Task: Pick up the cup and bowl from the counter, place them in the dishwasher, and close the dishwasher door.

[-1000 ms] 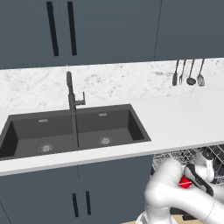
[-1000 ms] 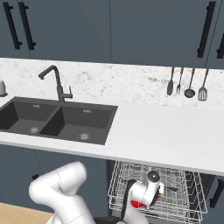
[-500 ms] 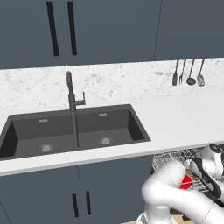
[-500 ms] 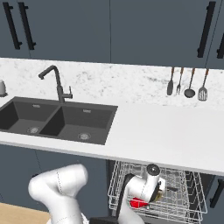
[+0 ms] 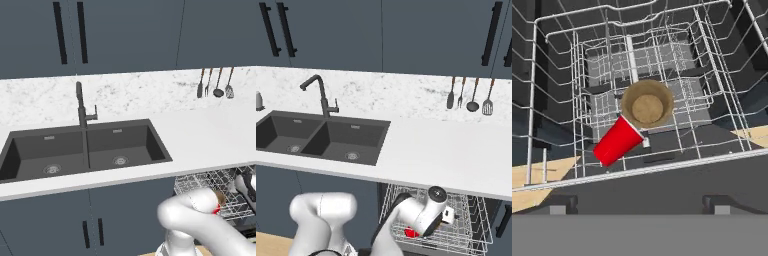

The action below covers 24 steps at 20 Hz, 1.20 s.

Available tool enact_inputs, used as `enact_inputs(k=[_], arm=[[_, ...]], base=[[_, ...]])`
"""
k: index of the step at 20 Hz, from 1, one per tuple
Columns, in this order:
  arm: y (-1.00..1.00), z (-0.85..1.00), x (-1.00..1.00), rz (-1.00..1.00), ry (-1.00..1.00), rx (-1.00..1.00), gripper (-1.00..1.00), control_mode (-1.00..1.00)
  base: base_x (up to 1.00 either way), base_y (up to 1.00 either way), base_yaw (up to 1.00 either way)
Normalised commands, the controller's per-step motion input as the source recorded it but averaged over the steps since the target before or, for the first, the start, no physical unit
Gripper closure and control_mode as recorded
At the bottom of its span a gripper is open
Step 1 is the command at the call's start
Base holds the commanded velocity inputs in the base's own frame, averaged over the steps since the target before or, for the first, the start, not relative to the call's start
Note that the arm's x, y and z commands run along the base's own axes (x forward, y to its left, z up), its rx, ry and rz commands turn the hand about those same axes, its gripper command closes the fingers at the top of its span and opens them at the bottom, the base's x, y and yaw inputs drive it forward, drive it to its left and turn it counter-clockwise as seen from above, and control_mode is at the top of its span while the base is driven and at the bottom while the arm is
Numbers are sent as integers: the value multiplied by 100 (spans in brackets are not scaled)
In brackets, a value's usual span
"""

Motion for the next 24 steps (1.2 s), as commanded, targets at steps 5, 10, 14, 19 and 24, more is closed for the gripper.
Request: enact_inputs(k=[5, 10, 14, 19, 24], arm=[[-25, 93, -98, -4, 1, 8, -100, -100], [0, 42, -81, -24, 0, 1, -100, -100], [0, -9, -93, -20, 0, 0, -100, -100], [-3, -16, -65, 1, -9, 0, -100, -100], [0, -1, -24, 0, 0, 0, -100, -100]], base=[[0, 0, 0], [0, 0, 0], [0, 0, 0], [0, 0, 0], [0, 0, 0]])
